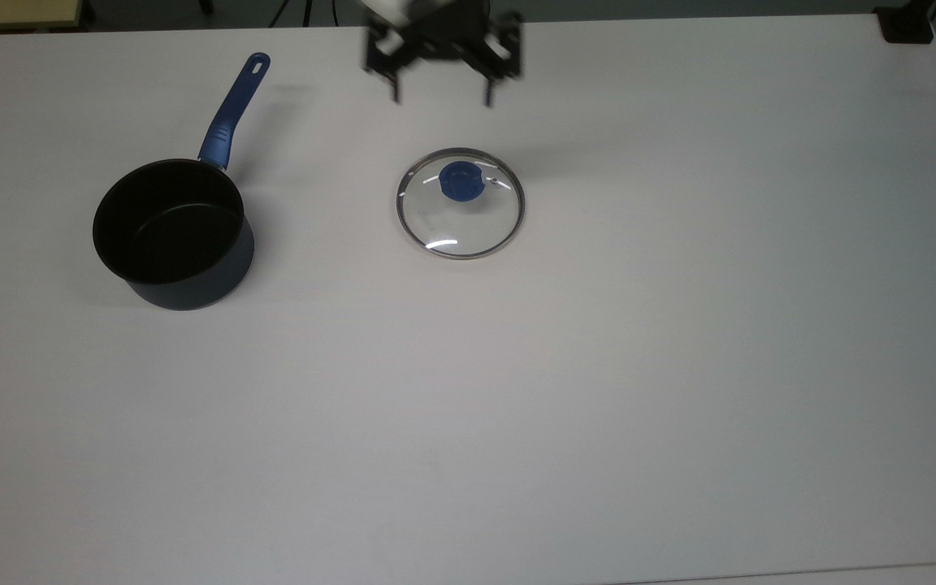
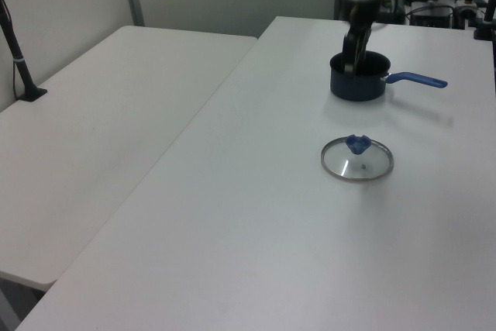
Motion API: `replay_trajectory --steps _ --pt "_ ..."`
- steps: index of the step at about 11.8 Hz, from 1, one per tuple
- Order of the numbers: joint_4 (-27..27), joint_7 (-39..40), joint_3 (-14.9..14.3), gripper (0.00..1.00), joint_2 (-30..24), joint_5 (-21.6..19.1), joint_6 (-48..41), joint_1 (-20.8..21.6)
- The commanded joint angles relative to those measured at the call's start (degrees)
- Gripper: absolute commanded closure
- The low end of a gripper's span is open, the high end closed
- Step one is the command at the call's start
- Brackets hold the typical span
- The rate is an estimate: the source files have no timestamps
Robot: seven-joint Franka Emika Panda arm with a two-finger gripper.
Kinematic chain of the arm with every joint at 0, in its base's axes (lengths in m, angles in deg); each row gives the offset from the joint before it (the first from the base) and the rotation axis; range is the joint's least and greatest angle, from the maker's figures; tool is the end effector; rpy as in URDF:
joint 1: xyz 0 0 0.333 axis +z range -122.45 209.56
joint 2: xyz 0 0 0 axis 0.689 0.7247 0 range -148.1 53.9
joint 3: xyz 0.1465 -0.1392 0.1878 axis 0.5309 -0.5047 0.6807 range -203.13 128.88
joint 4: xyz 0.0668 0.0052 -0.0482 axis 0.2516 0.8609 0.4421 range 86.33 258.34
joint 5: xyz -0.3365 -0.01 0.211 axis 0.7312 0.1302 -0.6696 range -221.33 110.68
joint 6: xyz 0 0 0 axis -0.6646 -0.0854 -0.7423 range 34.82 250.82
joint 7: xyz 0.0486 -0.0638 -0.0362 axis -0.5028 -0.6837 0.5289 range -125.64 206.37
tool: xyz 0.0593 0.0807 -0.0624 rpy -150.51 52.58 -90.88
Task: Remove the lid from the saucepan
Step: 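Set the lid on the table, open the gripper and raise it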
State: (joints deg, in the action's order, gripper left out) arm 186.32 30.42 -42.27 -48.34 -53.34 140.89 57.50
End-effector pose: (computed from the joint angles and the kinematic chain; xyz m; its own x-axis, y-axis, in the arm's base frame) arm 0.5604 0.0833 0.4911 0.9989 -0.0110 0.0453 -0.0122 -0.9996 0.0244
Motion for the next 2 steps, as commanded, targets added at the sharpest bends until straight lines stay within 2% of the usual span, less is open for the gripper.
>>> replay_trajectory --steps 1,2 --pt "-1.4 0.6 0.4 0.0 -3.9 -1.9 -6.7 -4.6" --pt "-1.5 0.6 0.4 0.0 -3.9 -1.9 -6.8 -4.6"
